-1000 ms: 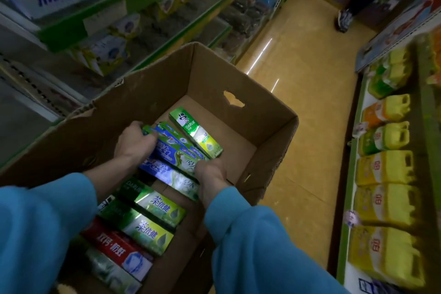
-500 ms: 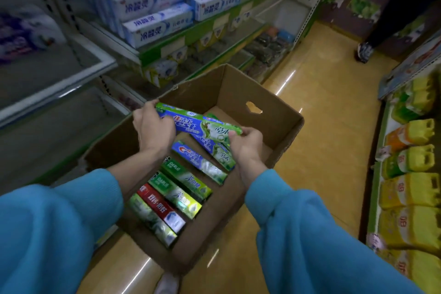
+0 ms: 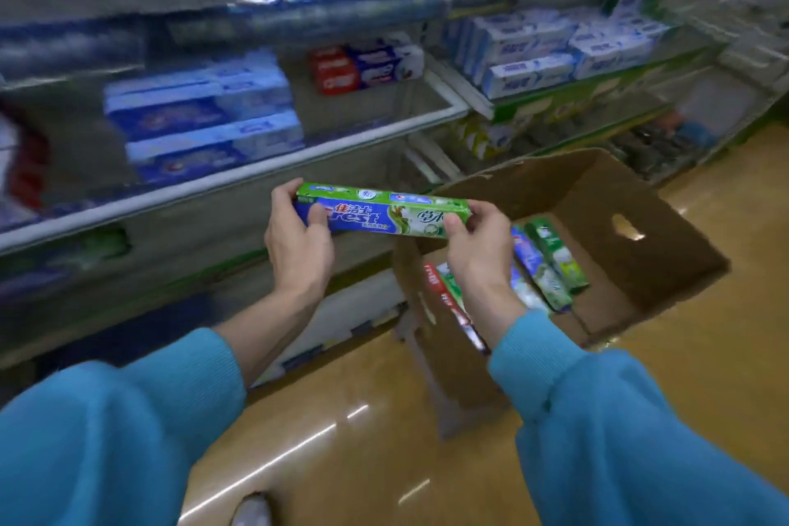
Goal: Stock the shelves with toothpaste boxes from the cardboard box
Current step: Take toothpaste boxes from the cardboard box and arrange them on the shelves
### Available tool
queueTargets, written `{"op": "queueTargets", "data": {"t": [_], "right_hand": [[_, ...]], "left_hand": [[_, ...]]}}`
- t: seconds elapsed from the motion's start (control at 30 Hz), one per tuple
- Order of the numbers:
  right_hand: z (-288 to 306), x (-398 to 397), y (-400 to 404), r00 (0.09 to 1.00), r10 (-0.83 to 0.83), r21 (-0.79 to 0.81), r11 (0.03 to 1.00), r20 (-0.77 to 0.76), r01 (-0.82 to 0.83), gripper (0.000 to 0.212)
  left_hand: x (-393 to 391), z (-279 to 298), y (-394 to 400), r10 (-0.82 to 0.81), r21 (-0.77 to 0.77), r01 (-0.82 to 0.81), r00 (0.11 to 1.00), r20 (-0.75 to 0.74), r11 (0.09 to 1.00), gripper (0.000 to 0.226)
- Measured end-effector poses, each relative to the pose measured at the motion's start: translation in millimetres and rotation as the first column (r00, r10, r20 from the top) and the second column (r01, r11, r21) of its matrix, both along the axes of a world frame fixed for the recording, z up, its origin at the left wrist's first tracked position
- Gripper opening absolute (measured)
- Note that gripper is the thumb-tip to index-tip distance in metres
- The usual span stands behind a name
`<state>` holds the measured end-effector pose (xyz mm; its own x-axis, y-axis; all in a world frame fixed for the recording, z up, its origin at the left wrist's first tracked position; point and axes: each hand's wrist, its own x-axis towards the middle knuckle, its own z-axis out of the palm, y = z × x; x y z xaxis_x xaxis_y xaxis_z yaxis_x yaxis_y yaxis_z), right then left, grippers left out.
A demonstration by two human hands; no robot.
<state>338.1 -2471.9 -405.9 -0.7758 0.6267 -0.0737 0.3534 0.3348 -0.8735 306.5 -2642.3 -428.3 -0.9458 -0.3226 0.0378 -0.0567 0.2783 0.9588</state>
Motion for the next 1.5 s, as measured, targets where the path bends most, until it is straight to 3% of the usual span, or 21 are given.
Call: {"op": "queueTargets", "data": {"t": [0.27, 0.43, 0.6, 0.87, 1.1, 1.23, 1.5], "right_hand": [[-45.1, -8.9, -204.5, 0.936, 0.35, -0.002, 0.937, 0.036, -0.35, 0.035], [-87.2, -18.8, -314.9, 0.86, 0.51, 0.029, 0.859, 0.024, -0.511, 0.033], [-127.0, -43.6, -381.3, 0.826, 0.563, 0.06, 0.824, 0.031, -0.563, 0.033], [-172.9, -79.8, -419.4, 0.787, 0.616, 0.038, 0.786, 0.022, -0.617, 0.028], [-196.6, -107.9, -426.5, 0.784, 0.621, 0.11, 0.779, -0.001, -0.617, 0.028], [-205.4, -123.2, -424.7, 0.787, 0.616, 0.21, 0.775, -0.038, -0.596, 0.023], [-207.8, -138.5, -425.4, 0.811, 0.583, 0.146, 0.807, -0.047, -0.572, 0.03]], "left_hand": [[44.5, -49.3, -221.8, 0.28, -0.101, -0.276, 0.959, 0.035, 0.956, 0.039], [61.4, -90.2, -342.1, 0.328, -0.133, -0.323, 0.945, 0.014, 0.937, 0.04], [50.8, -122.8, -412.7, 0.369, -0.12, -0.369, 0.929, -0.026, 0.922, 0.041], [35.0, -162.0, -448.2, 0.346, -0.169, -0.357, 0.934, -0.095, 0.919, 0.034], [-2.7, -185.8, -456.5, 0.383, -0.315, -0.368, 0.924, -0.013, 0.875, 0.034], [-18.2, -190.3, -457.6, 0.381, -0.296, -0.378, 0.923, -0.049, 0.877, 0.036], [-34.0, -198.8, -457.4, 0.4, -0.312, -0.406, 0.912, -0.085, 0.859, 0.033]]}}
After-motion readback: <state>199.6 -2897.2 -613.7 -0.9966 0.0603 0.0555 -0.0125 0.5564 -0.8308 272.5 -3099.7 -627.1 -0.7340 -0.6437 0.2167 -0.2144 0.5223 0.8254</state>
